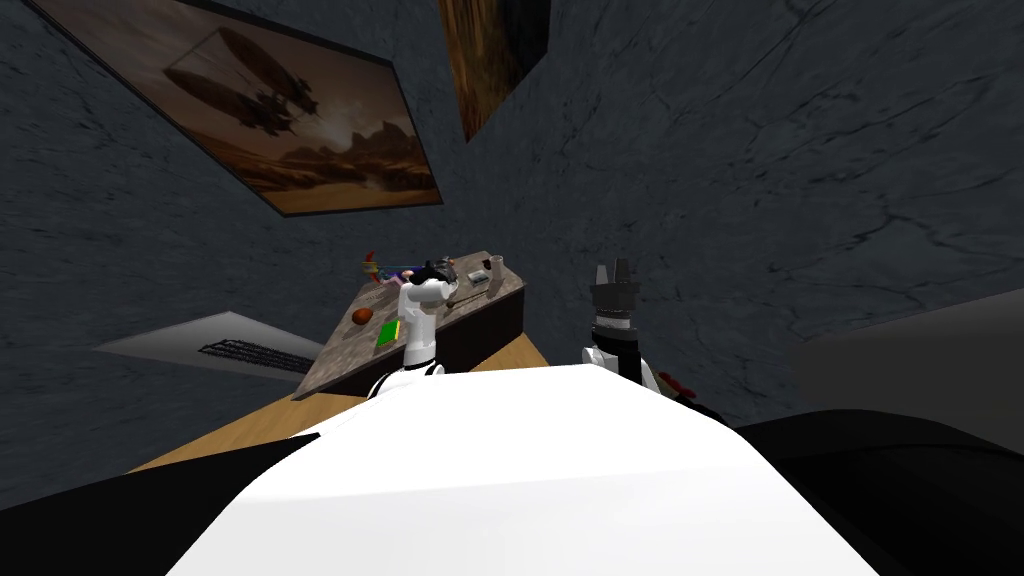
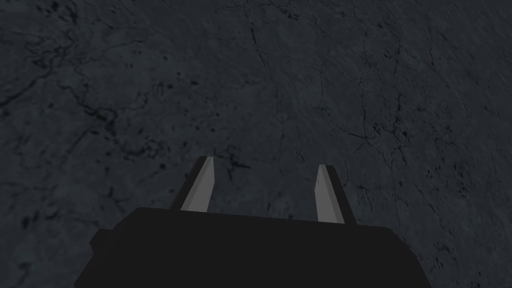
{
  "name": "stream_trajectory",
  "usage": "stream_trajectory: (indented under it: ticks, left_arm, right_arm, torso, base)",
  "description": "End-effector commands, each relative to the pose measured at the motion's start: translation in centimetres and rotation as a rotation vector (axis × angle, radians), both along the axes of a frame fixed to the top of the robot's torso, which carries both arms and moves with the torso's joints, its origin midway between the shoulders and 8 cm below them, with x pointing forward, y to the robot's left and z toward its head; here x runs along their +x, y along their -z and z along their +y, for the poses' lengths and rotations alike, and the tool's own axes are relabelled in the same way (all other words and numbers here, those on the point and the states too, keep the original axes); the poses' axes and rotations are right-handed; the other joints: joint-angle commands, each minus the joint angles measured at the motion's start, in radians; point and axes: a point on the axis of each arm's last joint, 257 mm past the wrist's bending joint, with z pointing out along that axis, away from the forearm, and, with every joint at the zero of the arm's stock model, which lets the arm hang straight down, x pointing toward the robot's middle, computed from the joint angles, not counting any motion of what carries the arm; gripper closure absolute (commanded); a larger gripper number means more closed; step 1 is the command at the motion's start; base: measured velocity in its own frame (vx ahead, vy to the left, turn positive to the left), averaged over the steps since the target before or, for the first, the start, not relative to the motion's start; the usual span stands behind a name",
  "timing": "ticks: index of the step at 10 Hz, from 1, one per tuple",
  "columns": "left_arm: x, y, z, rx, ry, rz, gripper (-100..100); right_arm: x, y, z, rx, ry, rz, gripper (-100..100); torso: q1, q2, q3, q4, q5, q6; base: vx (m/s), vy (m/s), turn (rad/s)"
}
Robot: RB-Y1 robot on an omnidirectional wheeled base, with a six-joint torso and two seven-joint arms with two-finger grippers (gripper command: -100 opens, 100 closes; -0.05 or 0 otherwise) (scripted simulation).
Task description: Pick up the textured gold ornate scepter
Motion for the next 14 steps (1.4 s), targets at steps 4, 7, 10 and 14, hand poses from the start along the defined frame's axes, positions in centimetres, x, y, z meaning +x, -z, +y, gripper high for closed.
stream_trajectory:
  ticks: [4, 7, 10, 14]
  left_arm:
    - [0.8, 4.0, -0.9, -0.068, 0.007, 0.161, -100]
    - [0.7, 6.1, -1.4, -0.098, 0.006, 0.257, -100]
    - [0.3, 8.7, -1.8, -0.127, 0.001, 0.361, -100]
    - [-1.0, 11.8, -2.1, -0.153, -0.012, 0.501, -100]
  right_arm:
    - [0.0, 0.0, 0.0, 0.000, 0.000, 0.000, 0]
    - [0.0, 0.0, 0.0, 0.000, 0.000, 0.000, 0]
    - [0.0, 0.0, 0.0, 0.000, 0.000, 0.000, 0]
    - [0.0, 0.0, 0.0, 0.000, 0.000, 0.000, 0]
  torso:
    - [0.000, 0.000, 0.000, 0.000, 0.000, 0.000]
    - [0.000, 0.000, 0.000, 0.000, 0.000, 0.000]
    - [0.000, 0.000, 0.000, 0.000, 0.000, 0.000]
    - [0.001, -0.003, -0.002, -0.001, 0.000, 0.000]
  base:
    - [0.030, -0.006, 0.026]
    - [0.033, -0.003, 0.019]
    - [0.037, -0.004, 0.013]
    - [0.050, 0.001, 0.012]
